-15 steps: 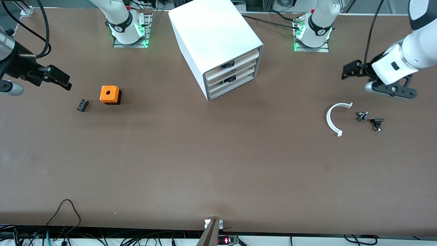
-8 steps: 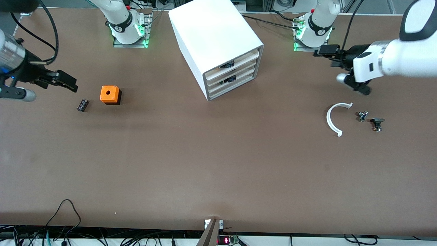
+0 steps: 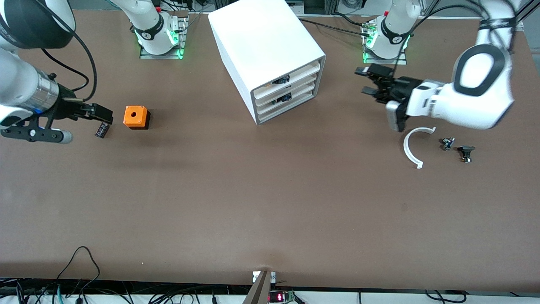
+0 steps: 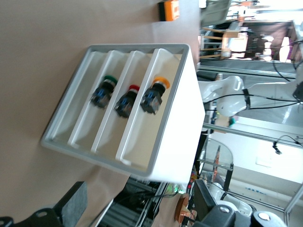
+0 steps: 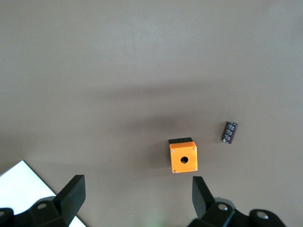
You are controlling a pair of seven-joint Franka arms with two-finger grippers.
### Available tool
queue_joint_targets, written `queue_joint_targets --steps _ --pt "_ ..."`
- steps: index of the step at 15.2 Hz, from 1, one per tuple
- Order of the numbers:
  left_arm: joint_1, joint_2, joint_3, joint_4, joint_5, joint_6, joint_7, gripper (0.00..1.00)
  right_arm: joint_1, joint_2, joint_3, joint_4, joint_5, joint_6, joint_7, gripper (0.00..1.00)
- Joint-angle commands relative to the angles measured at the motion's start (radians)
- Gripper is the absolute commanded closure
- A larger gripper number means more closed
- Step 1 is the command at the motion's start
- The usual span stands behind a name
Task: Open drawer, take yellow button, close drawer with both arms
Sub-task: 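Move the left gripper to the drawer handle while the right gripper advances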
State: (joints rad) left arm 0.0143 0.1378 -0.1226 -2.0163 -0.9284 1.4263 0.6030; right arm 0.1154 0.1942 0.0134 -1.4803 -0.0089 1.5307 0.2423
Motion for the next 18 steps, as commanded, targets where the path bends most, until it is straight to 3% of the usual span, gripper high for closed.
queue_joint_targets --steps 1,6,11,14,18 --pt "0.003 0.043 -0.075 -0.051 -0.067 0.048 0.079 0.11 0.026 0.043 0.002 0.026 0.003 0.006 0.064 0.00" --pt "0.001 0.143 -0.118 -0.068 -0.147 0.095 0.224 0.23 0.064 0.089 0.002 0.046 0.003 0.048 0.114 0.00" --pt "0.000 0.177 -0.190 -0.159 -0.227 0.184 0.343 0.44 0.118 0.120 0.002 0.064 0.004 0.101 0.212 0.00" --pt "-0.004 0.184 -0.212 -0.190 -0.260 0.189 0.359 0.52 0.151 0.146 0.002 0.095 0.004 0.101 0.268 0.00" --pt "-0.030 0.187 -0.230 -0.211 -0.265 0.236 0.363 0.53 0.197 0.162 0.002 0.115 0.023 0.108 0.374 0.00"
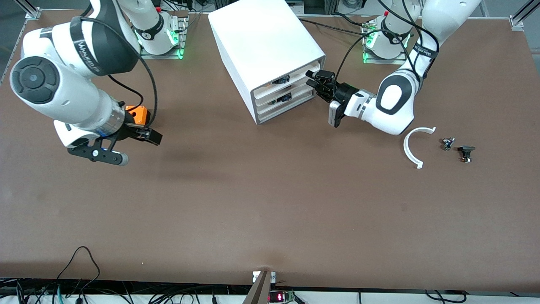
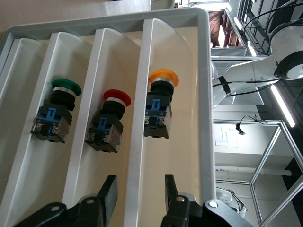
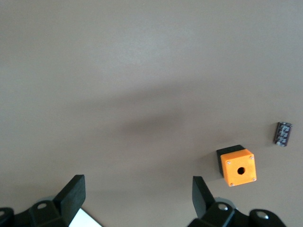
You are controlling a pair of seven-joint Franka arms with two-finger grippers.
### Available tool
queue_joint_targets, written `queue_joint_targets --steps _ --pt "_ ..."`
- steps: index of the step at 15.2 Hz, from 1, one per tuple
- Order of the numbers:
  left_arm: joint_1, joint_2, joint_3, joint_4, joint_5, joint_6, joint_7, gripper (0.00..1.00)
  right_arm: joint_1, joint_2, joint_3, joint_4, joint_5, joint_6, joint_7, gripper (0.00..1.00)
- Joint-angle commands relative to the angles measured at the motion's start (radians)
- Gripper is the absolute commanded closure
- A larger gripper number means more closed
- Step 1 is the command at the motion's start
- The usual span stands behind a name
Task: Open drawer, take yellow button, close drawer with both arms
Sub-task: 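Pull the top drawer open with the left gripper while the right gripper approaches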
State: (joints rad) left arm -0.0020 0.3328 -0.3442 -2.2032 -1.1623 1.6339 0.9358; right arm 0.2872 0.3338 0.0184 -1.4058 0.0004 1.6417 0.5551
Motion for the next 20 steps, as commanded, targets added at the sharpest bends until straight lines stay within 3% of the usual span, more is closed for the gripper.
queue_joint_targets --steps 1,5,6,7,8,15,20 --pt "-0.021 -0.006 -0.016 -0.030 -0.034 0.038 0.031 0.54 0.038 0.027 -0.003 0.047 0.015 0.000 0.092 0.00" --pt "-0.024 -0.005 -0.019 -0.039 -0.036 0.055 0.031 0.58 0.087 0.060 -0.003 0.114 0.047 -0.005 0.215 0.00" --pt "-0.026 -0.003 -0.019 -0.039 -0.034 0.054 0.032 0.68 0.093 0.073 -0.003 0.140 0.058 -0.008 0.257 0.00" --pt "-0.027 0.003 -0.021 -0.038 -0.034 0.053 0.034 0.92 0.101 0.085 -0.003 0.163 0.059 -0.009 0.293 0.00" --pt "-0.039 0.006 -0.024 -0.038 -0.036 0.055 0.034 1.00 0.115 0.097 -0.002 0.181 0.059 -0.006 0.327 0.00" --pt "0.020 0.008 -0.016 0.023 -0.017 0.018 0.011 1.00 0.202 0.201 -0.003 0.330 0.059 0.012 0.540 0.00" --pt "0.098 0.075 -0.015 0.158 0.165 0.006 -0.032 1.00 0.250 0.223 -0.002 0.341 0.061 0.076 0.673 0.00"
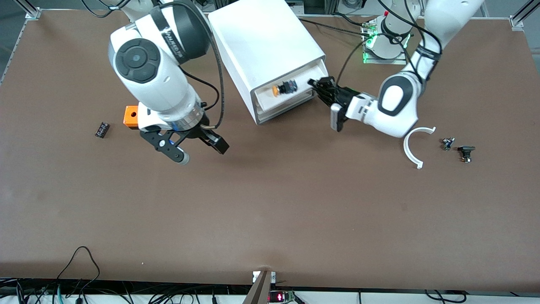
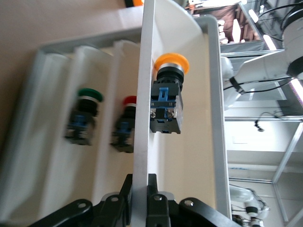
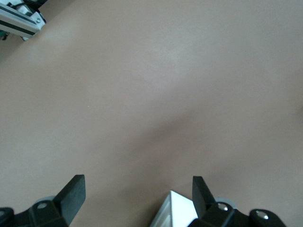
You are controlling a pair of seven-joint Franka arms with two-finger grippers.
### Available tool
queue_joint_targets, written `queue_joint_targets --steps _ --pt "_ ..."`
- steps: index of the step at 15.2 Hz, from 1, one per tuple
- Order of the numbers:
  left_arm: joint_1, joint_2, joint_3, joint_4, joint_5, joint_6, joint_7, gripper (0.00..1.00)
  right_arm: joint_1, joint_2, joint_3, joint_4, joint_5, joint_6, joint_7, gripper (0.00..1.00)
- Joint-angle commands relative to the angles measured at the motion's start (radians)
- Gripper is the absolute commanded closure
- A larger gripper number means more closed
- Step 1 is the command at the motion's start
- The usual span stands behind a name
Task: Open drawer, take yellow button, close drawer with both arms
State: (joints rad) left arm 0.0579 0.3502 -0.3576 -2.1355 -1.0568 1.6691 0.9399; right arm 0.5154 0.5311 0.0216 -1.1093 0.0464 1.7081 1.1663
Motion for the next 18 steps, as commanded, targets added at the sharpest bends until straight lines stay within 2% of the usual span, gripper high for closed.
queue_joint_targets --steps 1,4,7,9,10,11,12,16,18 --pt "0.051 0.075 -0.001 0.104 0.070 -0.029 -0.036 1.00 0.034 0.026 -0.005 0.045 0.015 0.024 0.093 0.00" --pt "0.083 0.137 0.000 0.164 0.072 -0.029 -0.036 1.00 0.086 0.040 -0.005 0.046 0.015 0.070 0.206 0.00" --pt "0.111 0.190 0.000 0.255 0.158 -0.031 -0.043 1.00 0.141 0.052 -0.005 0.048 0.015 0.088 0.329 0.00" --pt "0.122 0.202 0.000 0.272 0.176 -0.067 -0.065 1.00 0.179 0.075 -0.005 0.066 0.033 0.090 0.419 0.00" --pt "0.123 0.201 0.000 0.272 0.176 -0.071 -0.072 0.88 0.196 0.093 -0.005 0.086 0.038 0.090 0.458 0.00" --pt "0.126 0.200 0.000 0.272 0.176 -0.072 -0.070 0.23 0.205 0.108 -0.005 0.101 0.039 0.090 0.486 0.00" --pt "0.131 0.197 0.000 0.273 0.178 -0.074 -0.072 0.00 0.219 0.121 -0.005 0.114 0.039 0.096 0.512 0.00" --pt "0.137 0.171 0.002 0.302 0.184 -0.136 -0.148 0.00 0.287 0.153 -0.006 0.115 0.036 0.191 0.622 0.00" --pt "0.142 0.147 0.000 0.350 0.236 -0.184 -0.255 0.00 0.307 0.171 -0.006 0.115 0.036 0.235 0.683 0.00"
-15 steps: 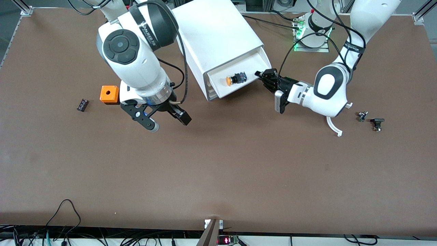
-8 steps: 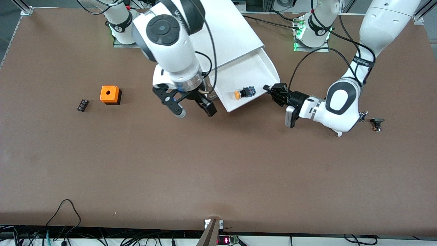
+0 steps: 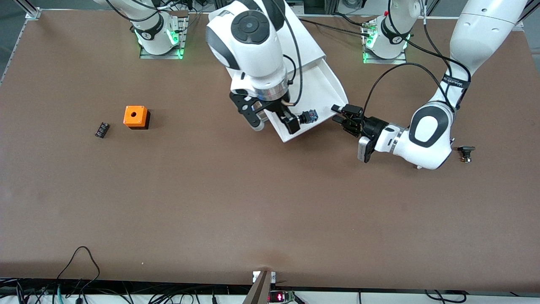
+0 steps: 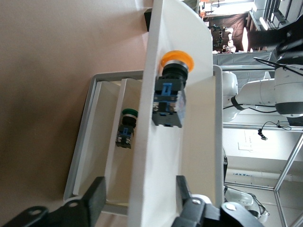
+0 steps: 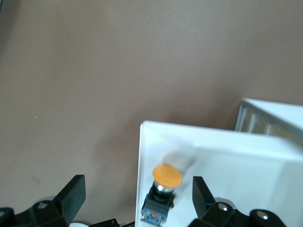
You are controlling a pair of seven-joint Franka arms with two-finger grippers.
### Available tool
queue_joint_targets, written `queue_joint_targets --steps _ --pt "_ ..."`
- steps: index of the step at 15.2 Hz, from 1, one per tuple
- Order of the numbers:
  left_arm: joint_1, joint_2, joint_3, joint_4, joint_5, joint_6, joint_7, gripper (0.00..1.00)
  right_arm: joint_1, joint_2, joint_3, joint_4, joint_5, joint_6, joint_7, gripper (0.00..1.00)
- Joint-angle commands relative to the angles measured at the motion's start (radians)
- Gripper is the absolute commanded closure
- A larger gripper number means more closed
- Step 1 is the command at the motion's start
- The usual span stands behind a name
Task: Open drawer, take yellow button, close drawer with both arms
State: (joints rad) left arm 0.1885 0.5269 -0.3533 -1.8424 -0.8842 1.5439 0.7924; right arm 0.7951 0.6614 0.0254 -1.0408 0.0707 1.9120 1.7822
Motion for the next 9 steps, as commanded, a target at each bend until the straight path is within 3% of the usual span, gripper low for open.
queue_joint_targets --steps 1,9 --pt "0.011 -0.037 -0.006 0.093 0.101 -0.097 -0.160 0.00 0.036 0.050 -0.010 0.047 0.012 0.047 0.095 0.00" --pt "0.025 -0.102 -0.006 0.348 0.402 -0.309 -0.435 0.00 0.093 0.129 -0.010 0.045 0.014 0.105 0.177 0.00"
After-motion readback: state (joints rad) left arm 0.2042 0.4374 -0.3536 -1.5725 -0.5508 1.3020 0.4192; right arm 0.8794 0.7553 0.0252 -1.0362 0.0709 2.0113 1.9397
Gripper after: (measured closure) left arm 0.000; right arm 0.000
